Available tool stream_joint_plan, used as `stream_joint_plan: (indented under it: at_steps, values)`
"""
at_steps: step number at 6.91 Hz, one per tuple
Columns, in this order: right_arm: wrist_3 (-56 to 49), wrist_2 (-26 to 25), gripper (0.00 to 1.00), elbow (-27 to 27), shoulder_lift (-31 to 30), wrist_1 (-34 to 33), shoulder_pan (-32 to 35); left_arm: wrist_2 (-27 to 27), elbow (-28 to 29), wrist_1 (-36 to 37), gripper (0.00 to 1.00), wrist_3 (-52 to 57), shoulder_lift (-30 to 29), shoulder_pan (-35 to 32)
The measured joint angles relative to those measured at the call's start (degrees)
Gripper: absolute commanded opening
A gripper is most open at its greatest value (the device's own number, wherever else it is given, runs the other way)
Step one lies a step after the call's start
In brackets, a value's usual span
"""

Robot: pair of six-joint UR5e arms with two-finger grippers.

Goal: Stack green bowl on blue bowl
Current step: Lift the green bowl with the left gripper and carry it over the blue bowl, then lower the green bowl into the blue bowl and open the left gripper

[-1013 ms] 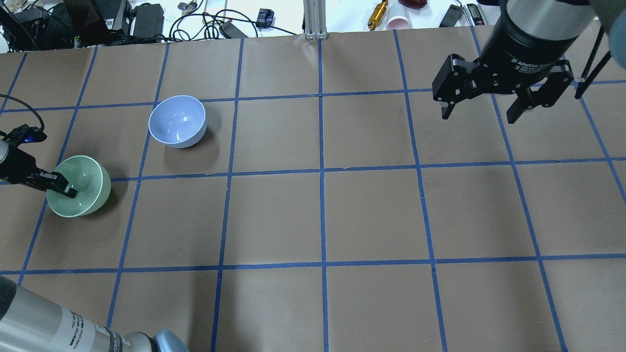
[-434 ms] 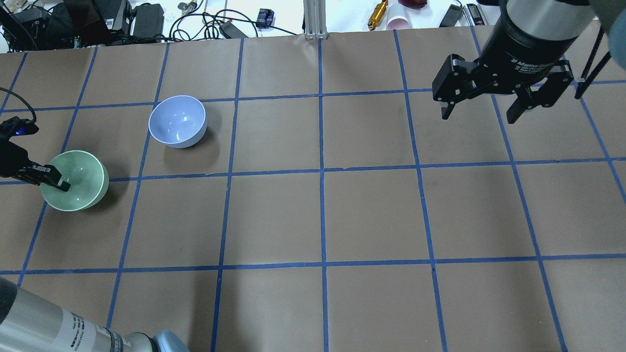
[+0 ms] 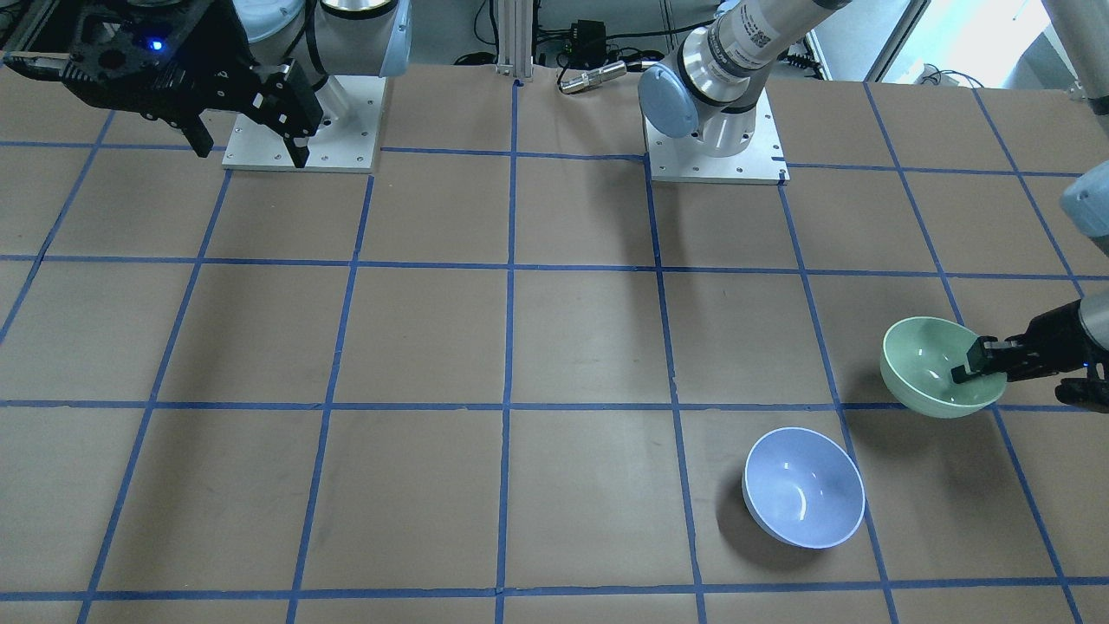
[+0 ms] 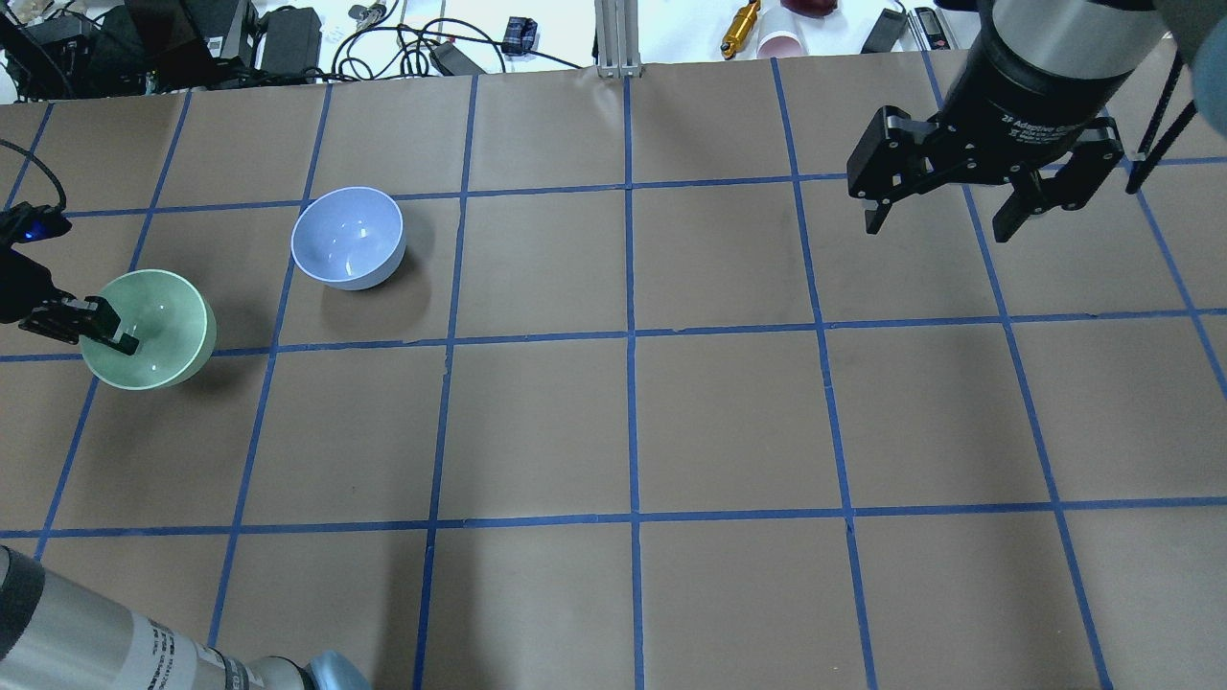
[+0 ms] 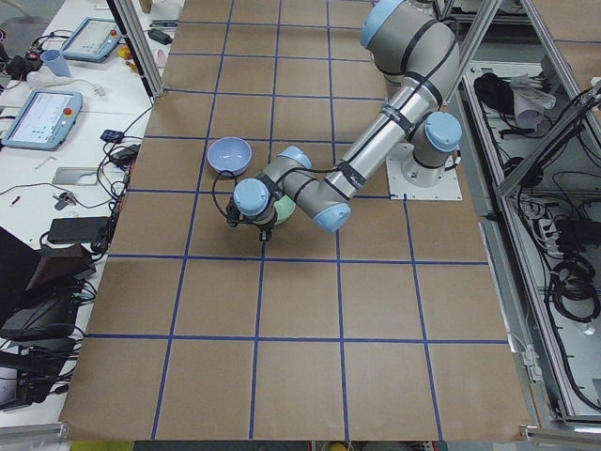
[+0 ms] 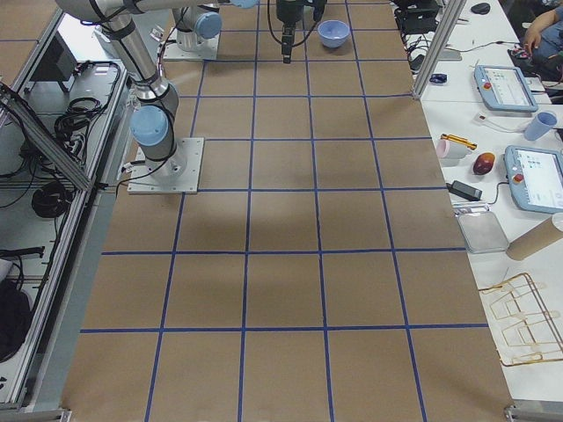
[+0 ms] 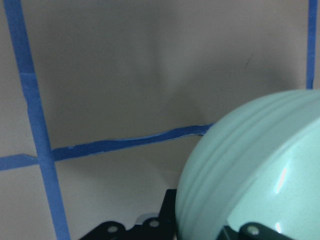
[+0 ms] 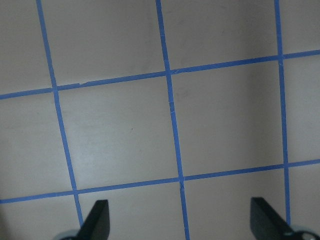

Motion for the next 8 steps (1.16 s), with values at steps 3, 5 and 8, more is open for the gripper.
stream_joint_plan:
  at_steps: [3, 5, 8]
  values:
    - [0.0, 0.0, 1.0, 0.0, 0.0, 0.0, 0.0, -3.2, 6.6, -7.0, 0.0, -13.9, 0.0, -8.0]
    - [0.0, 0.0, 1.0, 0.0, 0.0, 0.0, 0.0, -6.9, 7.1, -7.1, 0.0, -22.5, -0.6, -13.2]
    - [0.0, 0.0, 1.0, 0.0, 0.0, 0.0, 0.0, -8.9, 7.2, -2.1, 0.0, -32.0, -3.1, -17.6]
